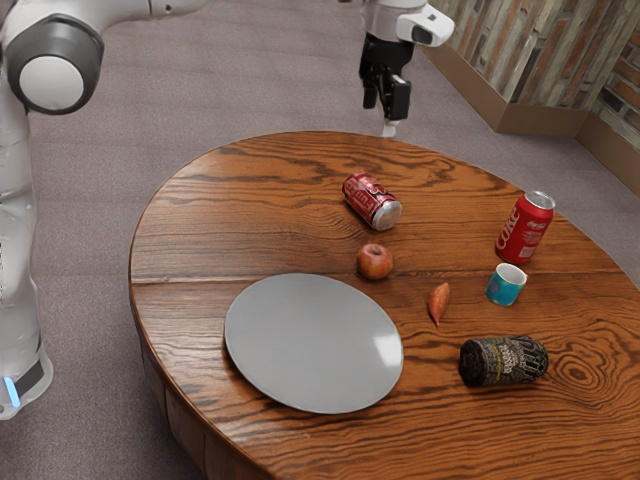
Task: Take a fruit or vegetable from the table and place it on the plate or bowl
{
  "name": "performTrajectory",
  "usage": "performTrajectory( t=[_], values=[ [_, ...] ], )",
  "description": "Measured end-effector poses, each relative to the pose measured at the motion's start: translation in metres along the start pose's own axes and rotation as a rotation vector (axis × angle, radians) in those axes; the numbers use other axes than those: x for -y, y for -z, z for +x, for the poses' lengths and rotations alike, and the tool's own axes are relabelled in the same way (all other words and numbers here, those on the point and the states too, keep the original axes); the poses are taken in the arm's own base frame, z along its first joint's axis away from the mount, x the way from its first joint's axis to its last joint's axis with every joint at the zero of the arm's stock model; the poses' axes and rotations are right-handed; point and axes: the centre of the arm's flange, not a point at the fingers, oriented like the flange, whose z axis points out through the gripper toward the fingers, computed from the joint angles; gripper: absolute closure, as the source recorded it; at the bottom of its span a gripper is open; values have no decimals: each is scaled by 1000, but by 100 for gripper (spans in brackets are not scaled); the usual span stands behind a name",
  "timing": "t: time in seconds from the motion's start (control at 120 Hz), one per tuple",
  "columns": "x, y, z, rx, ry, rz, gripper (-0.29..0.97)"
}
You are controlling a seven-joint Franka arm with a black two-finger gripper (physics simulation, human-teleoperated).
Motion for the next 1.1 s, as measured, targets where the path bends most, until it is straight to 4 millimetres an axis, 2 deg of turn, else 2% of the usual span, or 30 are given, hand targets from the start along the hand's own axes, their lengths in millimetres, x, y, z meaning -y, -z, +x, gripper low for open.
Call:
performTrajectory(
  t=[0.125,0.2,0.217,0.242,0.308,0.358,0.442,0.517,0.617,0.717,0.767,0.825,0.95,1.0,1.067,1.1],
  values=[
    [43,2,-3,1,65,12,0],
    [60,4,-6,1,88,14,0],
    [62,8,-6,-7,91,14,0],
    [64,26,-8,-33,92,18,0],
    [60,84,-27,-117,84,22,0],
    [56,110,-41,-152,74,23,0],
    [43,128,-53,-165,47,22,0],
    [17,130,-54,-157,-9,13,0],
    [-24,114,-49,-105,-95,30,0],
    [-58,72,-25,-30,-164,36,0],
    [-68,58,-16,-13,-183,39,0],
    [-60,48,-8,-9,-171,45,0],
    [-14,27,6,11,-94,62,0],
    [-9,2,11,47,-89,65,0],
    [-12,-28,16,84,-99,62,0],
    [-16,-52,16,117,-108,59,0]
  ],
)
